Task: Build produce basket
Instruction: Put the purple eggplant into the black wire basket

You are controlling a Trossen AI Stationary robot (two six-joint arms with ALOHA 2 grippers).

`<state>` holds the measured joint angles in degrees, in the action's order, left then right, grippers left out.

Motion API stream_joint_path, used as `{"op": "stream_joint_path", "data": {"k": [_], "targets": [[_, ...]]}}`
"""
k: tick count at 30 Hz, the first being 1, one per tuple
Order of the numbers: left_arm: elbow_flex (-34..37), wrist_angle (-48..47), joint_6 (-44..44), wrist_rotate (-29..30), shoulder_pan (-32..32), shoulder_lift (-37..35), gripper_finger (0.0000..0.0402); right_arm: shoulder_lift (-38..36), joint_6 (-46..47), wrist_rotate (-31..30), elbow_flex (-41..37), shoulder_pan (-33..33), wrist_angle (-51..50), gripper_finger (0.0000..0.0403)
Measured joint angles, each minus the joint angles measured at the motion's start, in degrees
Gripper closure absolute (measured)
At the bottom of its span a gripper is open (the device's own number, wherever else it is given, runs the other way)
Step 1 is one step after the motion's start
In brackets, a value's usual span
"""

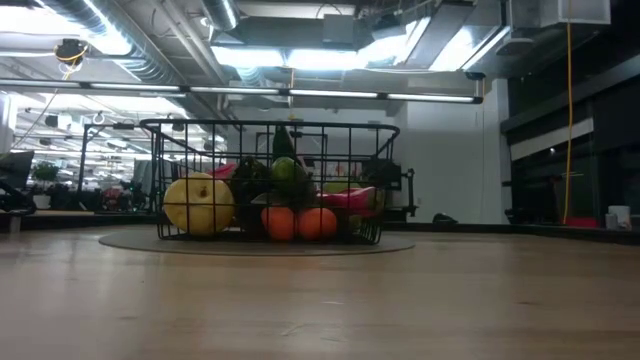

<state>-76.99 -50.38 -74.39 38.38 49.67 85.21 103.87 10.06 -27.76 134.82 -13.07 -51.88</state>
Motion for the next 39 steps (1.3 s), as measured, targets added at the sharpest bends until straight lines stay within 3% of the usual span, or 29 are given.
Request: {"op": "stream_joint_path", "data": {"k": [8, 11, 16, 22, 28, 32, 36, 39], "targets": [[0.0, -1.5, 0.3, 0.4, 0.0, 0.0, 0.0131, -6.1, -0.1, -11.3, 0.0, -11.3, -1.2, 0.0352], [0.9, -1.4, 7.1, 4.0, 0.0, 0.0, 0.0131, -8.0, -0.4, -17.5, 0.0, -14.2, -4.6, 0.0352], [6.5, -3.9, 12.3, -1.9, -2.6, -1.5, 0.0131, -10.7, 8.5, -25.3, 0.1, -17.3, -17.4, 0.0352], [16.3, -2.6, 14.3, -3.1, -6.9, -10.2, 0.0131, -11.8, 19.1, -29.9, 0.1, -18.6, -29.6, 0.0346], [30.4, 12.5, 23.7, -3.6, -12.7, -24.2, 0.0131, -11.7, 24.0, -31.1, -1.2, -18.6, -35.3, 0.0347], [42.5, 32.1, 34.8, -3.6, -15.4, -35.2, 0.0131, -11.4, 24.3, -31.3, -1.2, -18.4, -35.6, 0.0347], [53.5, 52.1, 47.8, -9.0, -17.9, -43.4, 0.0131, -11.4, 24.2, -31.1, -1.2, -17.1, -35.5, 0.0347], [58.9, 58.0, 52.4, -10.5, -19.3, -47.9, 0.0131, -11.4, 24.3, -30.8, -1.2, -15.9, -35.5, 0.0347]]}}
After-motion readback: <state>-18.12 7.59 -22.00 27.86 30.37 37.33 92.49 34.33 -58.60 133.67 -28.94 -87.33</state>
